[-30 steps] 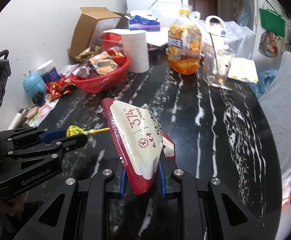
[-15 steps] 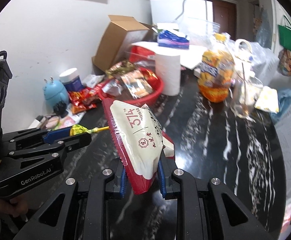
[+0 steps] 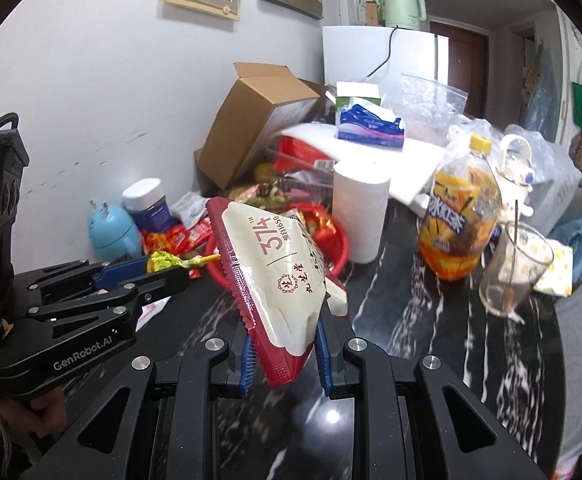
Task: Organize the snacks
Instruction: 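Lift the white packet and lollipop and carry them toward the red basket, then lower the lollipop and white packet into the red basket and open both tools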
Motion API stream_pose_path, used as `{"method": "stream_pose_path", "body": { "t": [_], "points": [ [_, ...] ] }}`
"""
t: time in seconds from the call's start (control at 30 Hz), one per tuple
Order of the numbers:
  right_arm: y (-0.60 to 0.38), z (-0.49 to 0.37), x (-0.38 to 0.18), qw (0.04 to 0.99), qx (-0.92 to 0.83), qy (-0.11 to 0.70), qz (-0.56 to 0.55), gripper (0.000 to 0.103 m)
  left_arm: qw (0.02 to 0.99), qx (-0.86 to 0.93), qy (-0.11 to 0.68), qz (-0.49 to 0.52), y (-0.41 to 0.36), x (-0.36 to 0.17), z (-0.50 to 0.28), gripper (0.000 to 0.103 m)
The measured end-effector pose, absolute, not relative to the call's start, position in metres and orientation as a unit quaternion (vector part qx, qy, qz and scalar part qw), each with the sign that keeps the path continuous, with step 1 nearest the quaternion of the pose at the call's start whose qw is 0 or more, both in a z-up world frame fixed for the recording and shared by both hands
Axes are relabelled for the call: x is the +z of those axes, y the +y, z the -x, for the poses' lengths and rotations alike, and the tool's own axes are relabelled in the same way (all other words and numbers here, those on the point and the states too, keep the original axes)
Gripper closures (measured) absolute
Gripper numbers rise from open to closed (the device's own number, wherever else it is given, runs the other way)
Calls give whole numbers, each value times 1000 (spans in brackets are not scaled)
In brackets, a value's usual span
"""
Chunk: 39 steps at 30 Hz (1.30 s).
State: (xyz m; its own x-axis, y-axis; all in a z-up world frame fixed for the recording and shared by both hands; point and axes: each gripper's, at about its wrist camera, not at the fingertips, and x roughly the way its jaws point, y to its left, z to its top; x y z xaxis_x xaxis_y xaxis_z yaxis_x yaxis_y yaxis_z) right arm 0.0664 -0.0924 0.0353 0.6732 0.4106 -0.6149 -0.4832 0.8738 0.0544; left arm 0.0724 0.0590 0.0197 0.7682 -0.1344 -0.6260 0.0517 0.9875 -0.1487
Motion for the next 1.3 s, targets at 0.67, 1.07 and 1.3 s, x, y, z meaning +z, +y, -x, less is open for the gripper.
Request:
{"method": "stream_pose_path", "body": {
  "t": [0.67,1.07,1.3],
  "points": [
    [-100,-138,-2,909,217,352,59,79,899,-68,432,31,36,-48,-158,77],
    [-99,-136,1,910,215,349,61,79,900,-47,432,23,39,-39,-154,33],
    [-97,-136,9,913,213,342,61,79,909,-29,413,35,51,-19,-138,33]
  ]
}}
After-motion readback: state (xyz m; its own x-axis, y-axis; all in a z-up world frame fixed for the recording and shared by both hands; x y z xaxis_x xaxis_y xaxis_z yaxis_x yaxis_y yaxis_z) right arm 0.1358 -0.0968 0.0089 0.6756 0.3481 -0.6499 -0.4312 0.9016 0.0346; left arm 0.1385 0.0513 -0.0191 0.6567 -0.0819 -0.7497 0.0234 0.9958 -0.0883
